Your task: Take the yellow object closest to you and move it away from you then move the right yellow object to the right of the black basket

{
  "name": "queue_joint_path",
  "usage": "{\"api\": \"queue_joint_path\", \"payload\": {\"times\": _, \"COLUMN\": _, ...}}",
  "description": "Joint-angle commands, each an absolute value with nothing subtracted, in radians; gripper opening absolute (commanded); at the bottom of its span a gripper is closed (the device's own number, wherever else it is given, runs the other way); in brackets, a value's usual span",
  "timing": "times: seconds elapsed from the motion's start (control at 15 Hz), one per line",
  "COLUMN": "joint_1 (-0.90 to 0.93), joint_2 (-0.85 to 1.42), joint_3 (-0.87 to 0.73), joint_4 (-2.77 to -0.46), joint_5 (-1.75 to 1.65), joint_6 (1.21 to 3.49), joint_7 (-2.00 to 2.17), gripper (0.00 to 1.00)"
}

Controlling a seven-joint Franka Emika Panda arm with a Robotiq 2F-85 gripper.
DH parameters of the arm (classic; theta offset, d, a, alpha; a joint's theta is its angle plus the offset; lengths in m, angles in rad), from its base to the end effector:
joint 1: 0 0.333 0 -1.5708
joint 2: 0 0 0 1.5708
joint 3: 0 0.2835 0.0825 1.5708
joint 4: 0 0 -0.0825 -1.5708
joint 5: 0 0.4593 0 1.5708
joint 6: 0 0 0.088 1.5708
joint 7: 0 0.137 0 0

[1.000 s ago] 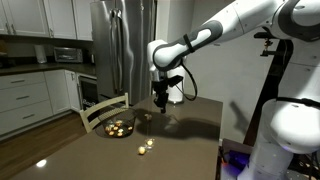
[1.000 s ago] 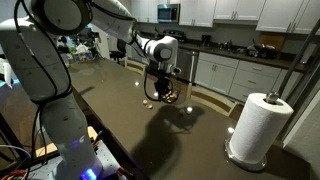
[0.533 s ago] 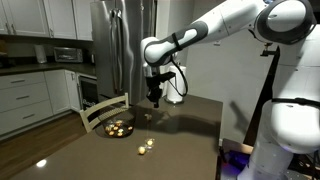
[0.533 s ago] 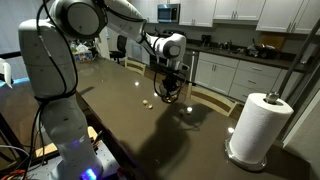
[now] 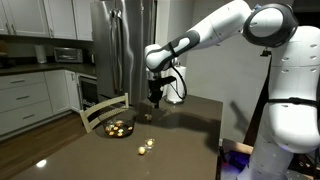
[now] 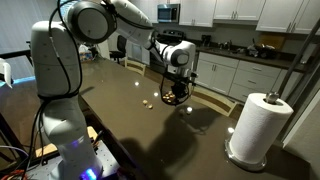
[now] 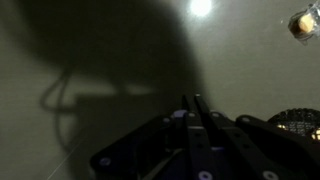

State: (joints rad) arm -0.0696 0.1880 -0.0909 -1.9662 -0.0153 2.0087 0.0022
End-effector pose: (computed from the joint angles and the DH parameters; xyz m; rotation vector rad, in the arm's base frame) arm 0.6217 -0.1022 0.2641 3.1050 -0.2409 -0.2289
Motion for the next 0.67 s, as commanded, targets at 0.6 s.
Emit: {"api": "queue_joint_path", "payload": {"times": 0.6, "joint_1": -0.124, "joint_2": 0.270, "joint_3": -0.104, "joint_4": -1.831, "joint_5": 0.050, "joint_6": 1.987, "joint_7": -0.015, "gripper": 0.31}}
